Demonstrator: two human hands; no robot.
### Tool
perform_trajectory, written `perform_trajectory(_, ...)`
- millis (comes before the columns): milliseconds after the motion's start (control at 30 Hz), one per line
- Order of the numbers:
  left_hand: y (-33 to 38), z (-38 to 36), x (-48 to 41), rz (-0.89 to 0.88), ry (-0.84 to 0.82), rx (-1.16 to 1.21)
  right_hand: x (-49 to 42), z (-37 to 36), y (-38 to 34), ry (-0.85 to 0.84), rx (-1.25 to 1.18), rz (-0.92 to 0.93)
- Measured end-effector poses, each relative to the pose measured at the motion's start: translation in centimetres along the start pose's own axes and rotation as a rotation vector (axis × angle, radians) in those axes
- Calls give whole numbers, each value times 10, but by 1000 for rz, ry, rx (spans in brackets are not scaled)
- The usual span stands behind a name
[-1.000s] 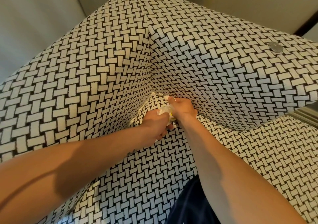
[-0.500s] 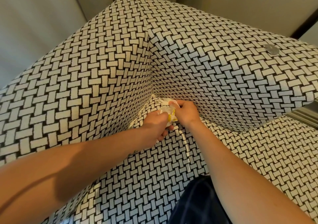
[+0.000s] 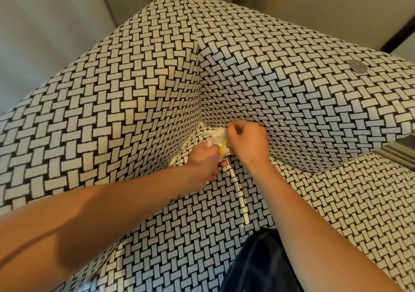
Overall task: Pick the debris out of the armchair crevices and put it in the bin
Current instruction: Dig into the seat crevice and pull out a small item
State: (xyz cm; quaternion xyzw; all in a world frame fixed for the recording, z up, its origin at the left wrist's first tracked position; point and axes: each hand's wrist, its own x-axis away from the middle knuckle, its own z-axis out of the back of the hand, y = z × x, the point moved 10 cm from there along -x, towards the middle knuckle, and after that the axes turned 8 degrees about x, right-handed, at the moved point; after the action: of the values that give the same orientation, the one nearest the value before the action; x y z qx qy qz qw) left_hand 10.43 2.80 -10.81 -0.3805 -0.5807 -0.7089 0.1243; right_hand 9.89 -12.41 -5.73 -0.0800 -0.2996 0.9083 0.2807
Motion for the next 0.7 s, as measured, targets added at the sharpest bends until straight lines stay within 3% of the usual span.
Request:
perform_trajectory(100,0,-2,-1,-20,-15,-1,4,8,-24,14,2,177)
perform_trajectory(167,1,-2,-1,-29,-18,4,4,-4,-30,-80,8,205)
perform_trajectory(300,1,-2,-1,-30,-14,-7,2,-36,-27,-310,113,132)
perform_trajectory(700,-8,4,-10,16,38,37,-13,-64,-24,-470,285,88)
